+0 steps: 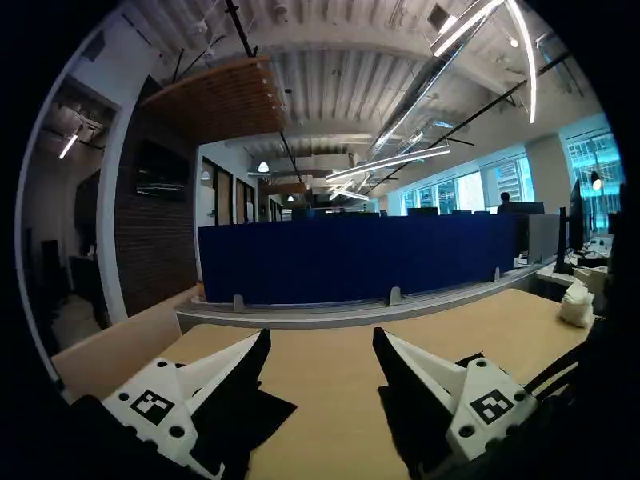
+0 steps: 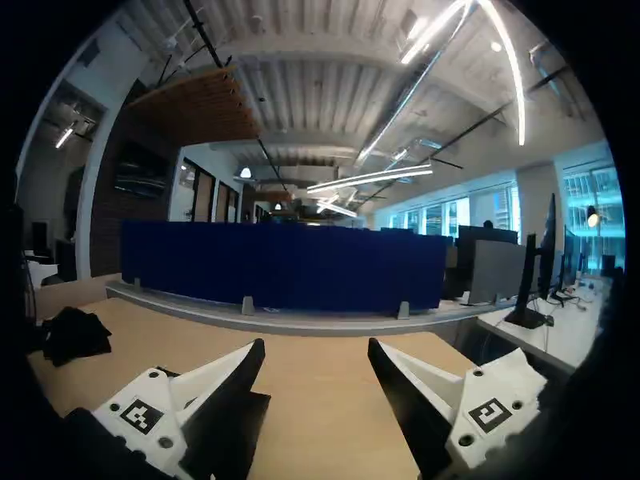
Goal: Fold towel
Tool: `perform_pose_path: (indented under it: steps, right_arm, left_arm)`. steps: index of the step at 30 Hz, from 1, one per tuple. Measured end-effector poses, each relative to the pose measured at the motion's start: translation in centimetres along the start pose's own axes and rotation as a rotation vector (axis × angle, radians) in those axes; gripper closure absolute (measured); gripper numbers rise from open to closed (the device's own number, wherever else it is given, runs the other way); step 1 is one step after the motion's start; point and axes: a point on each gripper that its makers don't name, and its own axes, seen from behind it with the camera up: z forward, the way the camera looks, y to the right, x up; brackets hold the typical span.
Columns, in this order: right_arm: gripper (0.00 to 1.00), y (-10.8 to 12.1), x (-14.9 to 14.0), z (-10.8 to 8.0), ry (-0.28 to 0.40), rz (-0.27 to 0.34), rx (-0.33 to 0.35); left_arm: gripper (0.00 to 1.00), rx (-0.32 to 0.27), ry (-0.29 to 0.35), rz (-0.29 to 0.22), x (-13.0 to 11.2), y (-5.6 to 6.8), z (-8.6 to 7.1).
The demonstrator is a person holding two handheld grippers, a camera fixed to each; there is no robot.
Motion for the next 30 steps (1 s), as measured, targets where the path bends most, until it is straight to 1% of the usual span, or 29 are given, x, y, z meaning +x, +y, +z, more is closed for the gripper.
perform_pose_path:
  steps: [3,6,9,12,15,18,21,24,30]
  right_arm:
    - [0.0,0.1,1.2,0.1,-0.021,0.013,0.002]
    - [0.0,0.0,2.0,0.2,-0.036,0.016,0.021]
    - [0.0,-0.7,2.7,0.2,-0.054,-0.001,0.069]
    - [0.0,-1.6,3.0,0.1,-0.084,-0.028,0.129]
    - [0.0,-2.9,3.1,-0.2,-0.122,-0.067,0.203]
    - [0.0,-4.4,3.2,-0.7,-0.165,-0.117,0.274]
    - [0.0,-6.1,2.8,-1.4,-0.213,-0.173,0.351]
    - [0.0,-7.4,2.3,-2.2,-0.247,-0.215,0.414]
    - [0.0,-8.5,1.1,-2.9,-0.283,-0.253,0.466]
  left_arm:
    - [0.05,-0.019,-0.018,0.014,1.1,0.3,-0.1]
    - [0.05,-0.032,-0.042,0.033,1.8,0.5,-0.1]
    - [0.05,-0.081,-0.069,0.049,2.2,1.6,-0.1]
    - [0.05,-0.154,-0.103,0.072,2.2,3.1,-0.2]
    - [0.05,-0.227,-0.133,0.109,2.1,4.6,-0.5]
    - [0.05,-0.296,-0.165,0.148,1.9,6.1,-1.1]
    - [0.05,-0.355,-0.198,0.174,1.5,7.3,-1.8]
    - [0.05,-0.397,-0.225,0.181,0.9,8.4,-2.4]
    - [0.05,-0.439,-0.253,0.186,-0.7,9.6,-3.0]
